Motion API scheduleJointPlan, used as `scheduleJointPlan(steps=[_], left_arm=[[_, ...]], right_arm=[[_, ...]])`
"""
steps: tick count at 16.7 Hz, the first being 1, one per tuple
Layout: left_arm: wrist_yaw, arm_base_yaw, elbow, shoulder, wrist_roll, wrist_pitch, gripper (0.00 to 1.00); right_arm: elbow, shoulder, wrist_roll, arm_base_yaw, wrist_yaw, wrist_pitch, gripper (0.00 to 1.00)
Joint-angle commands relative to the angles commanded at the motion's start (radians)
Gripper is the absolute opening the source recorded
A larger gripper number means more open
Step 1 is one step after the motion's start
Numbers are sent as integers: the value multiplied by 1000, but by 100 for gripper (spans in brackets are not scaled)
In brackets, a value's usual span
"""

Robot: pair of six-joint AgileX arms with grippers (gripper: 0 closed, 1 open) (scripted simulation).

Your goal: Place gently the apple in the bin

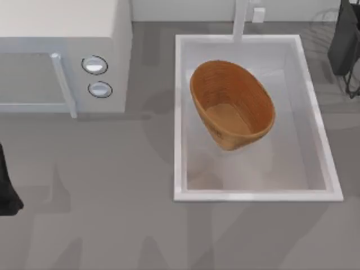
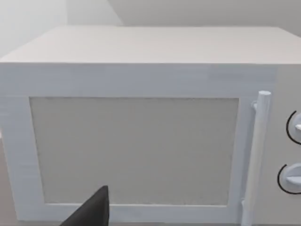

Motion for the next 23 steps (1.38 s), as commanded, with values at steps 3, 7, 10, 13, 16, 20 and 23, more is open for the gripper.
scheduleJointPlan(steps=[3,7,10,13,16,20,23], left_arm=[[0,0,0,0,0,0,100],[0,0,0,0,0,0,100],[0,0,0,0,0,0,100],[0,0,0,0,0,0,100],[0,0,0,0,0,0,100],[0,0,0,0,0,0,100],[0,0,0,0,0,0,100]], right_arm=[[-31,34,1,1,0,58,100],[-32,34,1,1,0,59,92],[-32,34,1,1,0,59,70],[-32,34,1,1,0,59,47],[-32,34,1,1,0,59,25],[-32,34,1,1,0,59,0],[-32,34,1,1,0,59,0]])
